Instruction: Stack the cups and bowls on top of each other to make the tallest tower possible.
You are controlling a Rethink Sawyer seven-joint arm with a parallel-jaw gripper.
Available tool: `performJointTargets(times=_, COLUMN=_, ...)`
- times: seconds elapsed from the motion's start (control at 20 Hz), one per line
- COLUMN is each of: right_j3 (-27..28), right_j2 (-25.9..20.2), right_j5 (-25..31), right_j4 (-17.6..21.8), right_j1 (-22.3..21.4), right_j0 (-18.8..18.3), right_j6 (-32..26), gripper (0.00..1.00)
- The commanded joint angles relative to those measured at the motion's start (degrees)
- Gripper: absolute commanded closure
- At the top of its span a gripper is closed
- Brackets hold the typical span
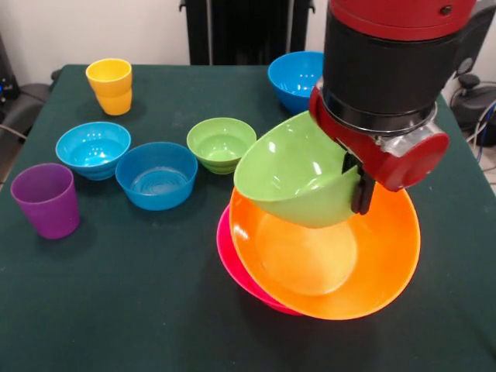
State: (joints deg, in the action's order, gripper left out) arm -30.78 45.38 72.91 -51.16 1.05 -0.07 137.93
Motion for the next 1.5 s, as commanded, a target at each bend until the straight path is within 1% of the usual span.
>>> performJointTargets(times=0.05, right_j3=-16.6, right_j2=-14.8, right_j5=-12.4, right_j4=5.6, right_j1=-4.6, right_j0=3.0, right_j6=-12.1, gripper=1.0)
performJointTargets(times=0.25, right_j3=-20.2, right_j2=-16.8, right_j5=-14.5, right_j4=7.1, right_j1=-6.6, right_j0=3.3, right_j6=-11.6, gripper=1.0)
performJointTargets(times=0.45, right_j3=-21.5, right_j2=-18.7, right_j5=-15.5, right_j4=8.6, right_j1=-7.5, right_j0=2.8, right_j6=-11.3, gripper=1.0)
performJointTargets(times=0.6, right_j3=-21.6, right_j2=-20.0, right_j5=-16.2, right_j4=9.7, right_j1=-7.7, right_j0=2.6, right_j6=-10.7, gripper=1.0)
performJointTargets(times=1.0, right_j3=-21.1, right_j2=-22.5, right_j5=-14.9, right_j4=12.7, right_j1=-8.7, right_j0=1.9, right_j6=-8.9, gripper=1.0)
performJointTargets(times=1.2, right_j3=-19.8, right_j2=-23.0, right_j5=-14.7, right_j4=14.0, right_j1=-8.4, right_j0=2.1, right_j6=-7.0, gripper=1.0)
performJointTargets(times=1.5, right_j3=-18.7, right_j2=-24.0, right_j5=-14.8, right_j4=15.5, right_j1=-8.0, right_j0=1.8, right_j6=-5.9, gripper=1.0)
